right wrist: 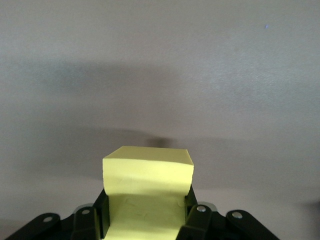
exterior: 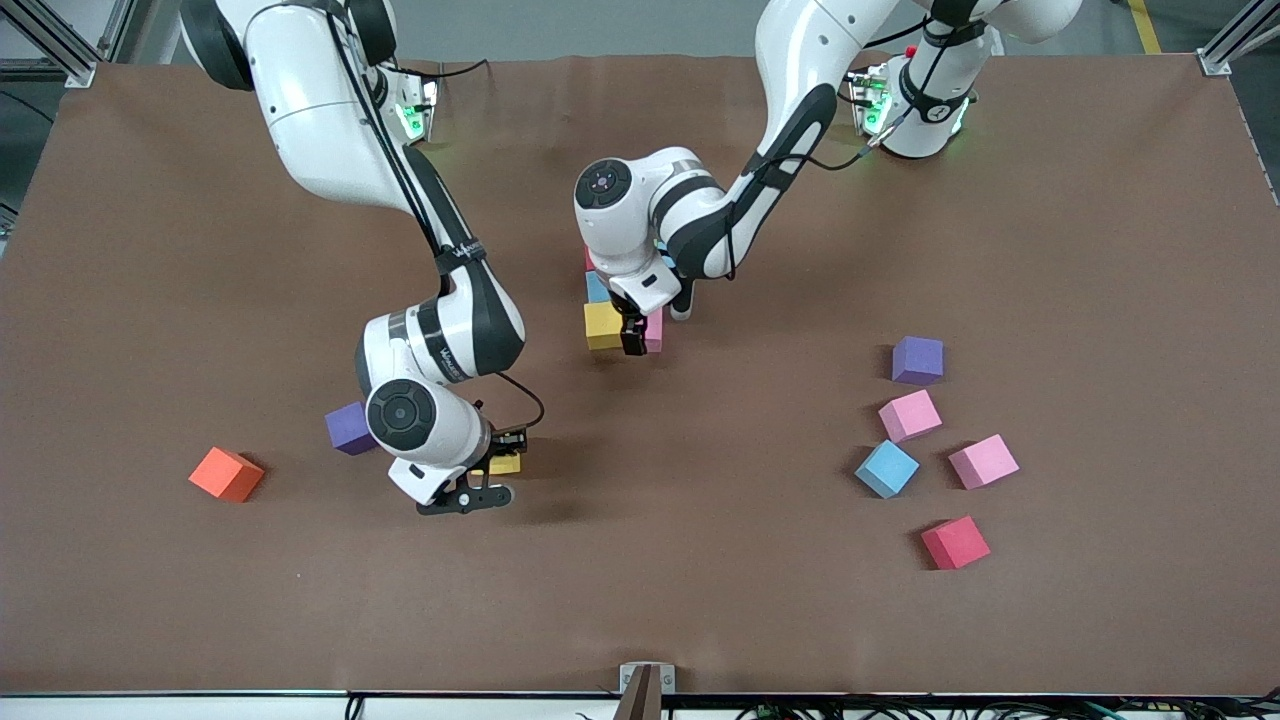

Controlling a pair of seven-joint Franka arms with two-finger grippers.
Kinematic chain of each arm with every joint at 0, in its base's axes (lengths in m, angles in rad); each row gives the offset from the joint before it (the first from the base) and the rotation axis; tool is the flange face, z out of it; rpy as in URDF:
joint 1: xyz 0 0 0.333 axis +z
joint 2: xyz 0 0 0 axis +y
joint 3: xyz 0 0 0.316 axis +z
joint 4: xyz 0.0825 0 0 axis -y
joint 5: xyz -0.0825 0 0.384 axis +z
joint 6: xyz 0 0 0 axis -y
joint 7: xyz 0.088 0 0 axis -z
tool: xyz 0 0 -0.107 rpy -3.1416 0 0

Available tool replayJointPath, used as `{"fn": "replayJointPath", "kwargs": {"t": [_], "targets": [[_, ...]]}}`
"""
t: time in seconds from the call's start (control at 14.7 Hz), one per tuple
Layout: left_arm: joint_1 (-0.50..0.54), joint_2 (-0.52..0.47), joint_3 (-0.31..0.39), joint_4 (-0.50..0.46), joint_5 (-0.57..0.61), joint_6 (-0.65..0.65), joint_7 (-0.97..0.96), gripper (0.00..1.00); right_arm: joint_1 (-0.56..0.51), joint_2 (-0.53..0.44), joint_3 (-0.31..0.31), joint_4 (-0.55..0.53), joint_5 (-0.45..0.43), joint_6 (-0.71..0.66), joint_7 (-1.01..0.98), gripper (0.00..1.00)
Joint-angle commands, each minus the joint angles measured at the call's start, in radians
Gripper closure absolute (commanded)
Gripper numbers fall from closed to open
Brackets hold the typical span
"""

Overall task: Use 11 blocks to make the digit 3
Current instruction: 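Release the pink cube at the row and lift the left gripper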

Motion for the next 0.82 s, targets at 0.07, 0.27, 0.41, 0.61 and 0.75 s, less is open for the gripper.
{"fn": "replayJointPath", "kwargs": {"t": [0.07, 0.27, 0.41, 0.61, 0.75], "targets": [[0.010, -0.100, 0.002, -0.018, 0.007, -0.097, 0.028, 0.00, 0.013, -0.019, 0.004, -0.011, -0.011, -0.018, 0.020, 0.67], [0.070, -0.176, 0.003, -0.046, 0.005, -0.165, 0.139, 0.00, 0.024, -0.019, 0.004, -0.011, -0.011, -0.018, 0.034, 0.67], [0.153, -0.234, 0.003, -0.093, 0.005, -0.165, 0.279, 0.00, 0.047, -0.016, 0.004, -0.013, -0.009, -0.015, 0.075, 0.67], [0.280, -0.253, 0.002, -0.094, 0.007, -0.165, 0.475, 0.00, 0.101, -0.011, 0.006, -0.013, -0.008, -0.012, 0.147, 0.67], [0.360, -0.248, 0.002, -0.090, 0.007, -0.154, 0.619, 0.00, 0.137, -0.011, 0.004, -0.027, 0.021, -0.010, 0.210, 0.67]]}}
